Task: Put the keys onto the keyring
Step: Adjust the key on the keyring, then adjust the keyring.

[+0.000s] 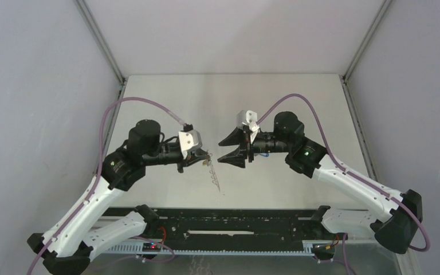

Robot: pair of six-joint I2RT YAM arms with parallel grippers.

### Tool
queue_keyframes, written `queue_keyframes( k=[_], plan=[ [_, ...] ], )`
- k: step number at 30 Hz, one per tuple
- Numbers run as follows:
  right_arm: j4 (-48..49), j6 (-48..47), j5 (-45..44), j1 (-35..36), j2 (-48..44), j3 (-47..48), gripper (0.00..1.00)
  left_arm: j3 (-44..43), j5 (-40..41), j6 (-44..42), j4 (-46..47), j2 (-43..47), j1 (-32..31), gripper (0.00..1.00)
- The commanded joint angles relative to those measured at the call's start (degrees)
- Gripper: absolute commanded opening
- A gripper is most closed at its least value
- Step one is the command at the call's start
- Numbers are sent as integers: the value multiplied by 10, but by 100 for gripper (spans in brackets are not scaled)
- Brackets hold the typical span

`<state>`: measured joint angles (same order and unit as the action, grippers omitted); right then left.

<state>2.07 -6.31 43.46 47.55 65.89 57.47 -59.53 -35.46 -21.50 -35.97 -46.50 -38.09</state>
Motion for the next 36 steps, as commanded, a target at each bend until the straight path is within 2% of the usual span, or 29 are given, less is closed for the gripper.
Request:
queue_keyframes(
  k=[1, 3, 5, 9, 12, 15, 17, 19, 20, 26, 36],
  plan=[
    [0, 7, -107, 3, -19, 13, 73, -65, 99, 82, -2, -26, 2, 0],
    [8, -2, -160, 32, -20, 2, 84, -64, 132, 117, 22, -26, 3, 0],
    [8, -13, -209, 65, -12, -1, 86, -55, 151, 144, 49, -20, 2, 0],
    [19, -10, -285, 90, 13, -1, 83, -52, 161, 165, 70, -14, 3, 0],
    [22, -14, -302, 92, 26, -1, 75, -55, 158, 167, 74, -12, 4, 0],
    [16, -19, -312, 92, 33, -1, 59, -56, 157, 164, 74, -9, 5, 0],
    [11, -27, -324, 93, 36, -1, 37, -53, 156, 165, 74, -7, 6, 0],
    [7, -38, -340, 95, 38, -1, 6, -52, 154, 167, 74, -6, 7, 0],
    [6, -47, -351, 97, 38, -1, 0, -51, 155, 167, 74, -6, 7, 0],
    [8, -90, -434, 118, 16, -1, 0, -31, 162, 175, 71, -11, 22, 0],
    [17, -94, -422, 127, 12, -1, 0, -24, 108, 172, 57, -55, 42, 0]
  ],
)
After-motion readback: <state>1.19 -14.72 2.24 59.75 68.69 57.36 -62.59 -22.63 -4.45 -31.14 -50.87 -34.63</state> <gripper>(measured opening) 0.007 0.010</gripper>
